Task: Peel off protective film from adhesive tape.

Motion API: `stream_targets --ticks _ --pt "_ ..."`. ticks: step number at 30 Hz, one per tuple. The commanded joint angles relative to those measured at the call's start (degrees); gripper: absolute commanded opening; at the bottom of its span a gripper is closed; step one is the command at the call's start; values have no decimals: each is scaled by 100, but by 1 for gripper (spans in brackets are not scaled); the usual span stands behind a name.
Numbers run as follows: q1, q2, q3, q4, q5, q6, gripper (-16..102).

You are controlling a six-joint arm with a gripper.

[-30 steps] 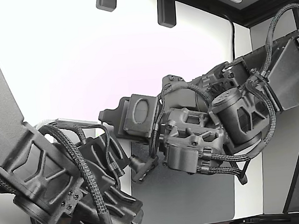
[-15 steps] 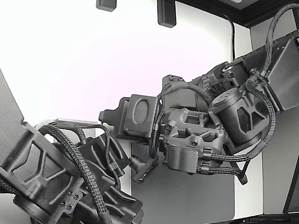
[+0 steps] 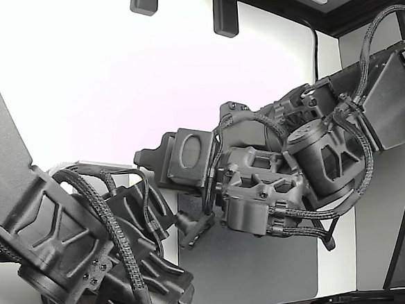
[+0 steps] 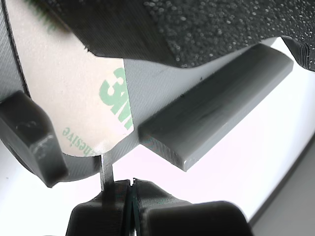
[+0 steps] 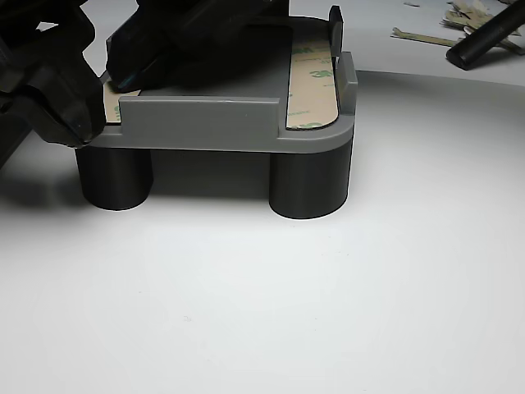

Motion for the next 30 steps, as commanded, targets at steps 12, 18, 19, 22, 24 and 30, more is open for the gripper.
stream_targets --ticks 12,18,19,22,24,30 --pt "-18 97 -193 -62 -35 -18 -11" --pt "-18 105 -202 -35 -26 -26 -11" --pt "-9 97 -220 -26 -18 -26 -11" --pt "0 88 -237 -9 -18 -18 -11" --pt "18 88 -255 26 -9 9 -11" --pt "35 88 -255 105 -9 88 -11"
